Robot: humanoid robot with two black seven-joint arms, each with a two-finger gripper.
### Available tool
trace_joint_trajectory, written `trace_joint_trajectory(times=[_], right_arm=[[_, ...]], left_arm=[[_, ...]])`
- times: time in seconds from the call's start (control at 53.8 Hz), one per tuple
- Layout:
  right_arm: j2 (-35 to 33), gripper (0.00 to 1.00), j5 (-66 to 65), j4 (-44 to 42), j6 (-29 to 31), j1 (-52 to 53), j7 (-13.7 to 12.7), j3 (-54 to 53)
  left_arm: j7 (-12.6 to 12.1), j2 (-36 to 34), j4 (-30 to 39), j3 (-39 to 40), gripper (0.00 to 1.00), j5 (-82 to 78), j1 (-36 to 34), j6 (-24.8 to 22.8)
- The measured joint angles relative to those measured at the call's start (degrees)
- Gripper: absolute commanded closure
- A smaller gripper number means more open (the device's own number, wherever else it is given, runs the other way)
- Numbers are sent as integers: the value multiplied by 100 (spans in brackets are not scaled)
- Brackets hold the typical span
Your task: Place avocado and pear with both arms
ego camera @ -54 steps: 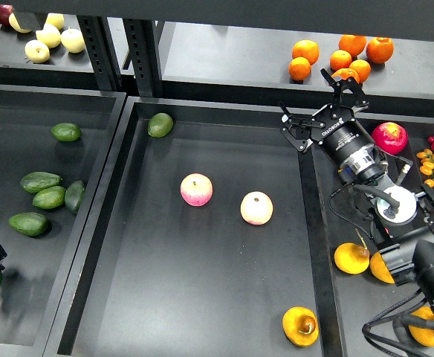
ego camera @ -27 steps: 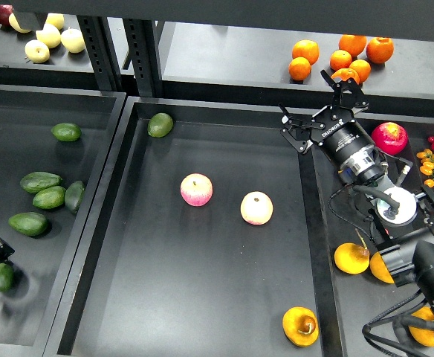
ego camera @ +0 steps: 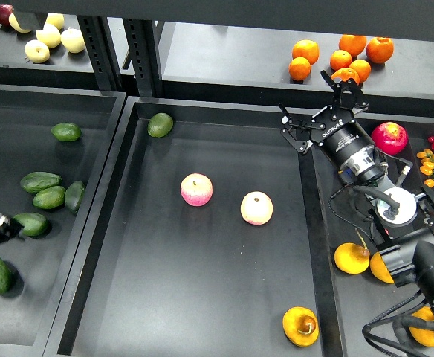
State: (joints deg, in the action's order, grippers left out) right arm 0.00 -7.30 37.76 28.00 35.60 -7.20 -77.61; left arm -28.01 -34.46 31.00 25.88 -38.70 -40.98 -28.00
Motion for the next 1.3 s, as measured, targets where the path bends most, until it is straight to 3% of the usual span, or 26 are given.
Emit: trace_joint_trajectory(times=[0.52, 0.947, 1.3], right_arm=[[0, 0, 0, -23, 0, 0, 0, -8], [0, 0, 0, -6, 0, -1, 0, 0], [0, 0, 0, 5, 0, 0, 0, -19]], left_arm=[[-1, 109, 178, 1931, 16, 2658, -285, 1], [7, 759, 194, 3768, 10, 3028, -163, 1], [580, 1598, 755, 4774, 4, 3088, 169, 1]])
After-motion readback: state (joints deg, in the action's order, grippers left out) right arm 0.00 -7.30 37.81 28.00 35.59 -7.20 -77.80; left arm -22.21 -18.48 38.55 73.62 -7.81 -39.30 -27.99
